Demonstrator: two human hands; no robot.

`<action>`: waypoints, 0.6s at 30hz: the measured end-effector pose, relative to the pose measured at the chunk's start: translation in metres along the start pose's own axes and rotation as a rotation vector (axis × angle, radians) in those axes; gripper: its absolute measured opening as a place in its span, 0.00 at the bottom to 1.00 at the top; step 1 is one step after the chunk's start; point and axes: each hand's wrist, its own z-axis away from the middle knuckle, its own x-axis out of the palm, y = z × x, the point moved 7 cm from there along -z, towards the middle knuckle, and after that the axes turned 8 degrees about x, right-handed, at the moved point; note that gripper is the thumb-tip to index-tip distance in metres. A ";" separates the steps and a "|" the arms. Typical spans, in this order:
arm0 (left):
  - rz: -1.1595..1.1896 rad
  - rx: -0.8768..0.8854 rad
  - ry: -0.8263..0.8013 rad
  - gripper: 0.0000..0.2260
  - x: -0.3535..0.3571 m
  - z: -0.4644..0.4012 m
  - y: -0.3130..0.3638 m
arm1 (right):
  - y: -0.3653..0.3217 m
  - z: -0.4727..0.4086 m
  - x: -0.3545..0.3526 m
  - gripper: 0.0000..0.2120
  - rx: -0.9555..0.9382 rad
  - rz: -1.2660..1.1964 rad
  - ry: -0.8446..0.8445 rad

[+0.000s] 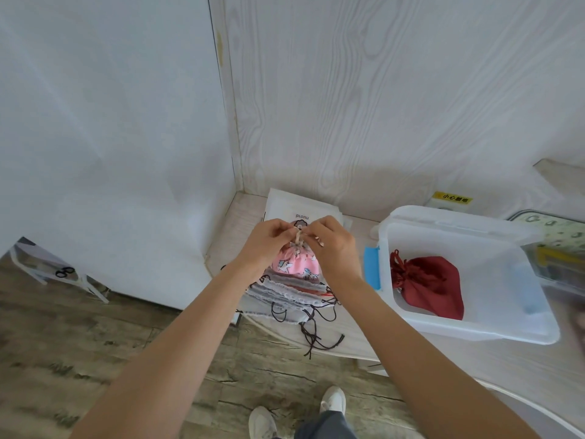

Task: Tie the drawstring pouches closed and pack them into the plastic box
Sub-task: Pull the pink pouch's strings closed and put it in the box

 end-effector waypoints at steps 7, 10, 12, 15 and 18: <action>-0.709 0.268 0.008 0.06 -0.004 -0.003 0.017 | 0.034 0.003 -0.002 0.01 0.420 -0.193 -0.129; -0.822 0.319 -0.045 0.06 -0.005 0.001 0.011 | 0.037 0.004 -0.001 0.02 0.455 -0.213 -0.184; -0.892 0.346 -0.070 0.07 -0.006 0.002 0.009 | 0.035 0.004 0.000 0.03 0.486 -0.261 -0.190; -0.913 0.365 -0.069 0.08 -0.007 0.002 0.011 | 0.032 0.006 -0.002 0.05 0.553 -0.332 -0.154; -0.793 0.280 -0.053 0.08 -0.010 0.004 0.012 | 0.032 0.005 0.001 0.08 0.623 -0.369 -0.180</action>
